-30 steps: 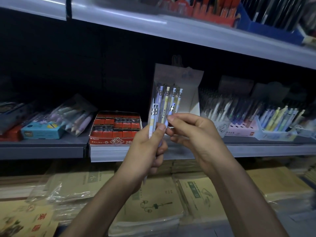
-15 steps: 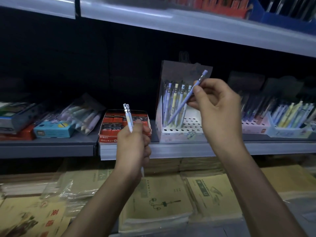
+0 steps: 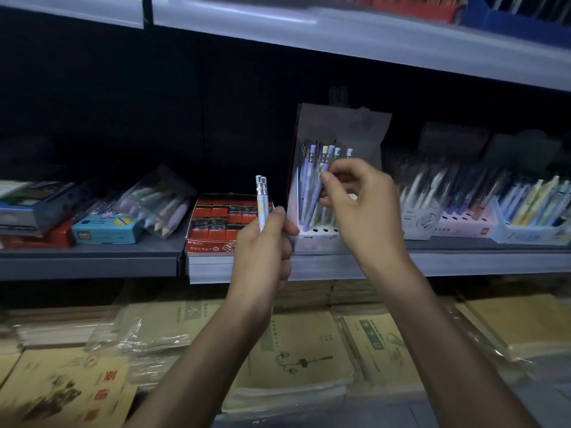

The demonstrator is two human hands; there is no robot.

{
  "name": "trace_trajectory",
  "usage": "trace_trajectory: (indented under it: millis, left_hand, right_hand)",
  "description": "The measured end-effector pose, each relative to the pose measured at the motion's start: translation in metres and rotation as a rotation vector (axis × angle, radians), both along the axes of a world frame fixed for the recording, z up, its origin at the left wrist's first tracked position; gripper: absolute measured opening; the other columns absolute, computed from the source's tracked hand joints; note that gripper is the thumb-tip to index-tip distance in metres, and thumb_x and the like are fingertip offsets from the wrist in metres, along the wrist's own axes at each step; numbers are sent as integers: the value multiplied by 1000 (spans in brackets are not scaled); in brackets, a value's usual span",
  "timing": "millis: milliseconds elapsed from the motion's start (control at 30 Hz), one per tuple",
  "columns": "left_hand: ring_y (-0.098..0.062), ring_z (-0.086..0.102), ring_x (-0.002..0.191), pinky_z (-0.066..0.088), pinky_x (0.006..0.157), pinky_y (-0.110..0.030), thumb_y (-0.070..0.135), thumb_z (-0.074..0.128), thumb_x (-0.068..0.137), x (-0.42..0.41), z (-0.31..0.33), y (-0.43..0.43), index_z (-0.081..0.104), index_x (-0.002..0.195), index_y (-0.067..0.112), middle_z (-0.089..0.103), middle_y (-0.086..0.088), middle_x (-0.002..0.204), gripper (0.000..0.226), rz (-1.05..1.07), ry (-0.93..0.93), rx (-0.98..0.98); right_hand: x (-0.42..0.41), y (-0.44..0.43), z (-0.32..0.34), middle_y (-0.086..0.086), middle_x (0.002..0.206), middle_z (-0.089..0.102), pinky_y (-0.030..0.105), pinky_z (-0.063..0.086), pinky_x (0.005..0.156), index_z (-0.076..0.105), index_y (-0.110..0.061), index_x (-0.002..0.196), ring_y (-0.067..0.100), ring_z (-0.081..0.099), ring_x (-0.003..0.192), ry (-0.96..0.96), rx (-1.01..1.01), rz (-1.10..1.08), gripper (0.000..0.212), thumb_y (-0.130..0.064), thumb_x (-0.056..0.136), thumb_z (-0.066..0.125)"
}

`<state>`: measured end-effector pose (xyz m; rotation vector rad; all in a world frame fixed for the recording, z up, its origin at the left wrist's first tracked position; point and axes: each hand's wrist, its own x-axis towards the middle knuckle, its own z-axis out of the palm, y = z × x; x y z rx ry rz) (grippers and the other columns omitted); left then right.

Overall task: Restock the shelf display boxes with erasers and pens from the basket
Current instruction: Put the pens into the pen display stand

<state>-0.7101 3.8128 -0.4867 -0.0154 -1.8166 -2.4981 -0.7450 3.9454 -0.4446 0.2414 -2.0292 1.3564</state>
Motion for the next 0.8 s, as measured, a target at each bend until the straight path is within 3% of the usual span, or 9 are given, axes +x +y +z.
trace_trajectory:
  millis: [200, 400, 567, 633, 700, 800]
  left_hand:
    - [-11, 16, 46, 14, 40, -19, 42, 44, 105, 3, 1, 2, 53, 94, 16, 28, 6, 56, 29, -61, 3, 7]
    - [-10, 17, 45, 11, 43, -21, 40, 39, 107, 3, 1, 6, 37, 97, 20, 32, 4, 62, 22, -91, 33, 64]
    - [-11, 23, 44, 15, 43, -21, 38, 41, 109, 4, 1, 8, 35, 94, 18, 38, 2, 66, 25, -30, 113, 53]
    - [-10, 22, 43, 15, 42, -20, 37, 41, 109, 3, 2, 9, 35, 95, 17, 39, 1, 67, 25, -50, 146, 51]
    - [-10, 21, 42, 14, 42, -18, 36, 41, 110, 4, 3, 9, 35, 94, 17, 38, 1, 67, 26, -107, 165, 58]
    - [-9, 18, 42, 13, 44, -15, 37, 40, 110, 6, 4, 14, 38, 91, 18, 36, 0, 67, 27, -240, 182, 65]
  right_hand:
    - [-13, -4, -5, -5, 76, 72, 44, 63, 73, 73, -21, 93, 15, 72, 74, -23, 109, -54, 8, -26, 96, 69]
    - [-17, -4, -7, -5, 77, 73, 45, 63, 74, 74, -20, 90, 17, 73, 75, -68, 89, -57, 7, -25, 94, 71]
    - [1, -1, -9, -5, 83, 76, 40, 63, 79, 76, -18, 98, 15, 75, 79, -128, -85, -13, 7, -22, 93, 74]
    - [15, 2, -5, -1, 84, 77, 38, 64, 80, 76, -14, 97, 17, 76, 80, -165, -242, 24, 9, -22, 95, 72]
    - [28, 5, -1, 6, 86, 78, 36, 64, 81, 78, -7, 95, 24, 77, 84, -270, -401, 127, 19, -25, 96, 72]
    - [38, 10, 1, 14, 98, 78, 34, 63, 86, 80, -7, 98, 25, 76, 94, -448, -409, 302, 27, -32, 92, 74]
